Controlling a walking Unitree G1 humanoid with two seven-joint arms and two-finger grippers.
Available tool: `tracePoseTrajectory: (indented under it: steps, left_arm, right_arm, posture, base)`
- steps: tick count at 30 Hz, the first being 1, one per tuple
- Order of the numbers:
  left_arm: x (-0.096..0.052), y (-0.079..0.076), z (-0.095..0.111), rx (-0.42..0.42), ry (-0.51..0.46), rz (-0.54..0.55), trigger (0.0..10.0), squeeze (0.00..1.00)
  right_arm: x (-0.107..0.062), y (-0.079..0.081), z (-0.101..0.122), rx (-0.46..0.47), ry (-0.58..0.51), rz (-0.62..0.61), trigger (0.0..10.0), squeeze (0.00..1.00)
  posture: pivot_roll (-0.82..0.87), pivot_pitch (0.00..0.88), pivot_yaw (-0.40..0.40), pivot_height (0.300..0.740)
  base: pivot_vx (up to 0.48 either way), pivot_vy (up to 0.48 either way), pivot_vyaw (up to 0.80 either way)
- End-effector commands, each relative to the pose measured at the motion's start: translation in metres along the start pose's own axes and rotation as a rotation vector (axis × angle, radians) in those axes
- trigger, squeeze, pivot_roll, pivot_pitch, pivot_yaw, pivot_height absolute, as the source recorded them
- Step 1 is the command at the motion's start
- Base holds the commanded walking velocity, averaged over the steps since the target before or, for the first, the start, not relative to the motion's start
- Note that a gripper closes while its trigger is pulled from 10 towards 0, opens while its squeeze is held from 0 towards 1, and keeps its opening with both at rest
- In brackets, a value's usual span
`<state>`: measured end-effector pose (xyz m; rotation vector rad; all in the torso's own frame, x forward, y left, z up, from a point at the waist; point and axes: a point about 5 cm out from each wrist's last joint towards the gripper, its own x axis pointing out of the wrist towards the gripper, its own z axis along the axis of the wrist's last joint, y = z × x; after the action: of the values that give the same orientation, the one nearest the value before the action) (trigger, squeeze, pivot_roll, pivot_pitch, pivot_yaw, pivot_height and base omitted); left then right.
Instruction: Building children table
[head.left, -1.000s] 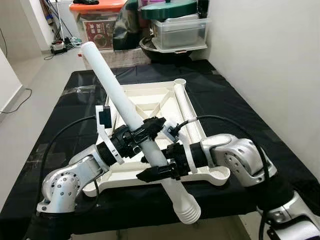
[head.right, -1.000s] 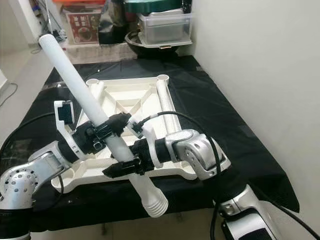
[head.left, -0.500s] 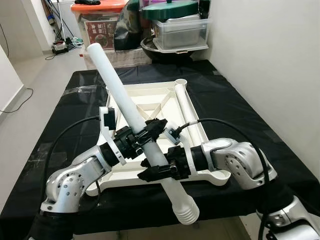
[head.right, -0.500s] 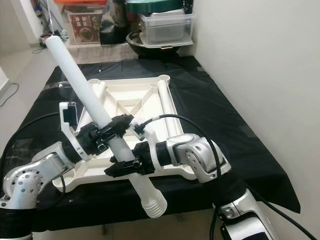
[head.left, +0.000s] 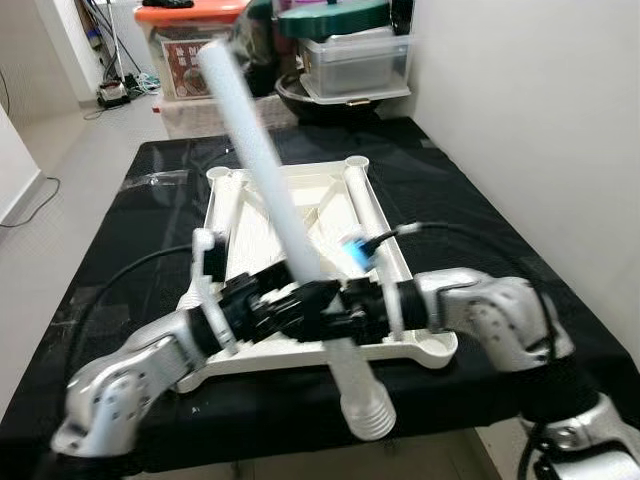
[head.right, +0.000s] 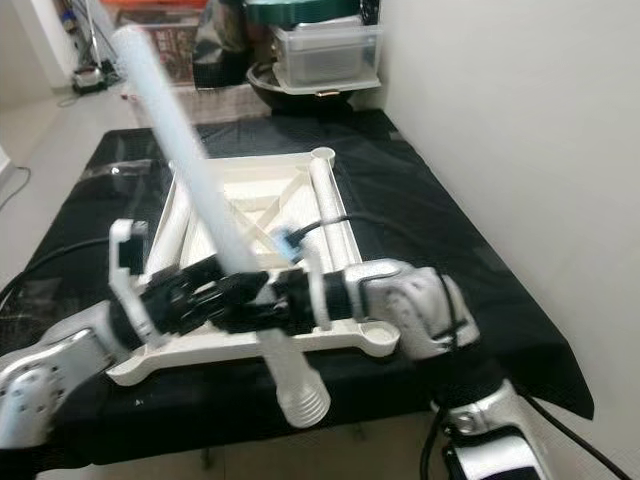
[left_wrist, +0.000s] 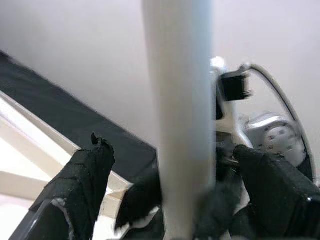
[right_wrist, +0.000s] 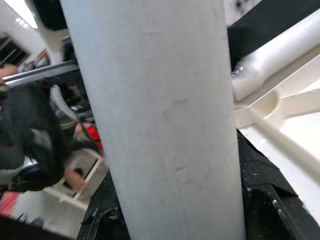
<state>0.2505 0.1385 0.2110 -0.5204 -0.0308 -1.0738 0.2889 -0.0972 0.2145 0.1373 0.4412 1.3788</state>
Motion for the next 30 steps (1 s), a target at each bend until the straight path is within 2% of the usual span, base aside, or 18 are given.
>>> tracePoseTrajectory:
  steps: [1,3,4,6,7,10,11,13,14,16,17,18,19,21,22,24,25,30]
  left_arm:
    - [-0.008,-0.005,0.007,0.012,-0.009,-0.015,10.0,1.00]
    - [-0.008,-0.005,0.007,0.012,-0.009,-0.015,10.0,1.00]
    - [-0.011,-0.006,0.011,0.020,-0.036,0.003,10.0,0.51]
    - [-0.011,-0.006,0.011,0.020,-0.036,0.003,10.0,0.51]
    - [-0.014,-0.004,0.013,0.043,-0.060,0.042,10.0,0.00]
    - [-0.014,-0.004,0.013,0.043,-0.060,0.042,10.0,0.00]
    - [-0.017,-0.003,0.010,0.058,-0.065,0.093,10.0,0.00]
    - [-0.017,-0.003,0.010,0.058,-0.065,0.093,10.0,0.00]
    - [-0.019,0.002,-0.003,0.062,-0.018,0.159,10.0,0.00]
    - [-0.019,0.002,-0.003,0.062,-0.018,0.159,10.0,0.00]
    - [-0.019,0.005,-0.018,0.073,0.056,0.207,10.0,0.00]
    - [-0.019,0.005,-0.018,0.073,0.056,0.207,10.0,0.00]
    - [-0.019,0.009,-0.032,0.102,0.143,0.249,10.0,0.00]
    - [-0.019,0.009,-0.032,0.102,0.143,0.249,10.0,0.00]
    - [-0.019,0.011,-0.039,0.123,0.196,0.271,10.0,0.00]
    - [-0.019,0.011,-0.039,0.123,0.196,0.271,10.0,0.00]
    - [-0.018,0.016,-0.042,0.167,0.239,0.306,10.0,0.00]
    - [-0.016,0.020,-0.043,0.194,0.260,0.325,10.0,0.00]
  right_arm:
    - [-0.007,-0.004,0.004,0.004,-0.036,-0.025,0.0,0.00]
    - [-0.007,-0.004,0.004,0.004,-0.036,-0.025,0.0,0.00]
    - [-0.012,-0.011,0.007,-0.007,-0.068,-0.079,0.0,0.00]
    - [-0.012,-0.011,0.007,-0.007,-0.068,-0.079,0.0,0.00]
    - [-0.017,-0.023,0.016,-0.020,-0.143,-0.177,0.0,0.00]
    - [-0.017,-0.023,0.016,-0.020,-0.143,-0.177,0.0,0.00]
    - [-0.022,-0.034,0.028,-0.045,-0.264,-0.292,0.0,0.00]
    - [-0.022,-0.034,0.028,-0.045,-0.264,-0.292,0.0,0.00]
    - [-0.025,-0.043,0.039,-0.072,-0.397,-0.398,0.0,0.00]
    - [-0.025,-0.043,0.039,-0.072,-0.397,-0.398,0.0,0.00]
    - [-0.024,-0.046,0.045,-0.074,-0.489,-0.461,0.0,0.00]
    - [-0.024,-0.046,0.045,-0.074,-0.489,-0.461,0.0,0.00]
    - [-0.020,-0.046,0.049,-0.078,-0.549,-0.490,0.0,0.00]
    - [-0.020,-0.046,0.049,-0.078,-0.549,-0.490,0.0,0.00]
    - [-0.016,-0.045,0.051,-0.079,-0.586,-0.499,0.0,0.00]
    - [-0.016,-0.045,0.051,-0.079,-0.586,-0.499,0.0,0.00]
    - [-0.010,-0.042,0.053,-0.076,-0.610,-0.486,0.0,0.00]
    - [-0.005,-0.038,0.054,-0.075,-0.630,-0.466,0.0,0.00]
  posture:
    - [-0.05,0.000,-0.016,0.740]
    - [-0.05,0.000,-0.016,0.740]
    - [-0.04,0.000,-0.016,0.740]
    - [-0.04,0.000,-0.016,0.740]
    - [-0.04,0.000,-0.018,0.740]
    - [-0.04,0.000,-0.018,0.740]
    - [-0.04,0.000,-0.019,0.740]
    - [-0.04,0.000,-0.019,0.740]
    - [-0.02,0.000,-0.024,0.740]
    - [-0.02,0.000,-0.024,0.740]
    - [-0.02,0.000,-0.024,0.740]
    - [-0.02,0.000,-0.024,0.740]
    - [-0.02,0.000,-0.021,0.740]
    - [-0.02,0.000,-0.021,0.740]
    - [-0.02,0.000,-0.020,0.740]
    - [-0.02,0.000,-0.020,0.740]
    - [-0.01,0.000,-0.019,0.740]
    - [-0.01,0.000,-0.018,0.740]
  base:
    - [0.000,0.000,0.00]
    - [0.000,0.000,0.00]
    - [0.000,0.000,0.00]
    - [0.000,0.000,0.00]
    - [0.000,0.000,0.00]
    - [0.000,0.000,0.00]
    - [0.000,0.000,0.00]
    - [0.000,0.000,0.00]
    - [0.000,0.000,0.00]
    - [0.000,0.000,0.00]
    - [0.000,0.000,0.00]
    - [0.000,0.000,0.00]
    - [0.000,0.000,0.00]
    - [0.000,0.000,0.00]
    - [0.000,0.000,0.00]
    - [0.000,0.000,0.00]
    - [0.000,0.000,0.00]
    - [0.000,0.000,0.00]
